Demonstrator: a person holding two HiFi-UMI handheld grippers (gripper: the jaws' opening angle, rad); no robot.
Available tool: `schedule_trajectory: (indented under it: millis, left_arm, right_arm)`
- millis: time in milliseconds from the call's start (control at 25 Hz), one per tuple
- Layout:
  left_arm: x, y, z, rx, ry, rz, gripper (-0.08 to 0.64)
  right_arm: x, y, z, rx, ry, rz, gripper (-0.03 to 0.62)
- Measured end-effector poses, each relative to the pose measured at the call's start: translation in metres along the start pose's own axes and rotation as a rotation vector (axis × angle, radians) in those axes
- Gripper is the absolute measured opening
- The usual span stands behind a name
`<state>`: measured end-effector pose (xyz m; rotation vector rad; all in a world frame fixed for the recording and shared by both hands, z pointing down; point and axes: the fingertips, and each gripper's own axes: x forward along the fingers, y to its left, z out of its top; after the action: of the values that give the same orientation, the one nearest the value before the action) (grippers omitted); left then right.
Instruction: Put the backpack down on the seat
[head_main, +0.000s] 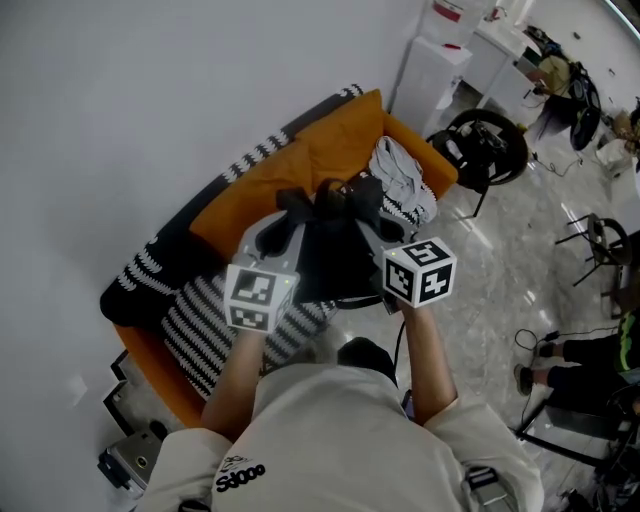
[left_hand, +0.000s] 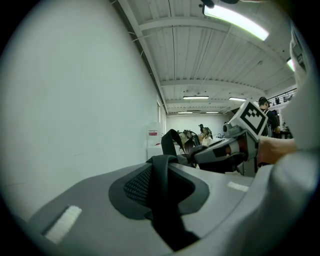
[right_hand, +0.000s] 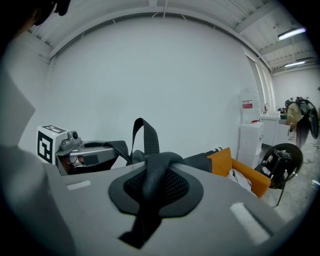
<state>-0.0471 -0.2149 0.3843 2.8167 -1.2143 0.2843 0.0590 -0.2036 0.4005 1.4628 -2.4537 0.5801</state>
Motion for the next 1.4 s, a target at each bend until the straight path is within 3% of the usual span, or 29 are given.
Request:
schedule_trajectory:
  millis: [680, 1400]
  left_arm:
    - [0.113, 0.046, -0.046, -0.113, 0.138, 0.089, 0.069]
    - [0.255, 0.101, -0.127, -0.229, 0.342, 0.163, 0.071]
  right_arm:
    - [0.097, -0.091, -0.012, 0.027, 0.157, 0.083, 0.025]
    - [0.226, -0.206, -0.051, 0.050, 0.377, 0.168, 0.026]
